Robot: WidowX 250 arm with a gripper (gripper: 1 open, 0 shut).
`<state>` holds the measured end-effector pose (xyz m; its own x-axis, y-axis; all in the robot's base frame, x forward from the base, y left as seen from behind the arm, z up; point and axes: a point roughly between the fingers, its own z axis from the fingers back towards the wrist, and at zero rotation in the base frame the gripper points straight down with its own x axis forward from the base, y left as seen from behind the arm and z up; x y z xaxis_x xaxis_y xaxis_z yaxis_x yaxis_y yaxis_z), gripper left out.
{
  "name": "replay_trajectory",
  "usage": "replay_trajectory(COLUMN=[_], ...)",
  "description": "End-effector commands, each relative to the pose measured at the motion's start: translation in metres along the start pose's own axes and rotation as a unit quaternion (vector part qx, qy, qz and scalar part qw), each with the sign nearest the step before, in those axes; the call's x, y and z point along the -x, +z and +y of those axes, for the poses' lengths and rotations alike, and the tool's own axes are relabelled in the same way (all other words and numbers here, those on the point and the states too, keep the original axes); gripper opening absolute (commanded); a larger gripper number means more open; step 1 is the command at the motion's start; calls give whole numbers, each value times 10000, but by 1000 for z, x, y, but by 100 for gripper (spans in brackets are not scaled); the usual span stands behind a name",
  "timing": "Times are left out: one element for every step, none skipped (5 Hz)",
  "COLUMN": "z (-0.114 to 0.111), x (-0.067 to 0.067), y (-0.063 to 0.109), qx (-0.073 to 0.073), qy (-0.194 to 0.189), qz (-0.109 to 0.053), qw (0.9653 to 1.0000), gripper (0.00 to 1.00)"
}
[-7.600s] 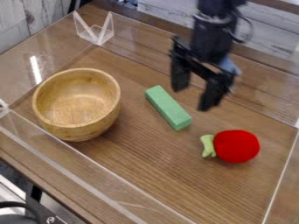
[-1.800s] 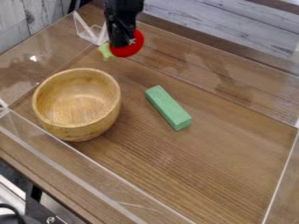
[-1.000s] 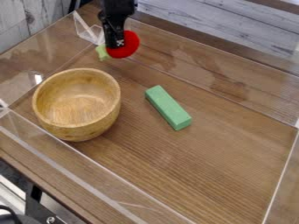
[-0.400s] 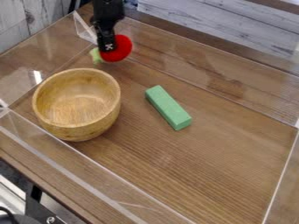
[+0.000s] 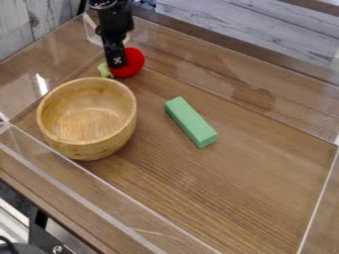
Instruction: Move the red object to the left side of the table
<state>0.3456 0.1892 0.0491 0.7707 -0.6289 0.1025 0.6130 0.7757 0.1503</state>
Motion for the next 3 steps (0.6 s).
replay_trajectory(z=[7, 1, 2], x=[-10, -15, -26], y=[22, 27, 33], qx=[-223, -145, -61], qy=[-207, -391, -663], qz=[-126, -159, -213], qw=[9995, 9990, 9976], gripper=[100, 100, 100])
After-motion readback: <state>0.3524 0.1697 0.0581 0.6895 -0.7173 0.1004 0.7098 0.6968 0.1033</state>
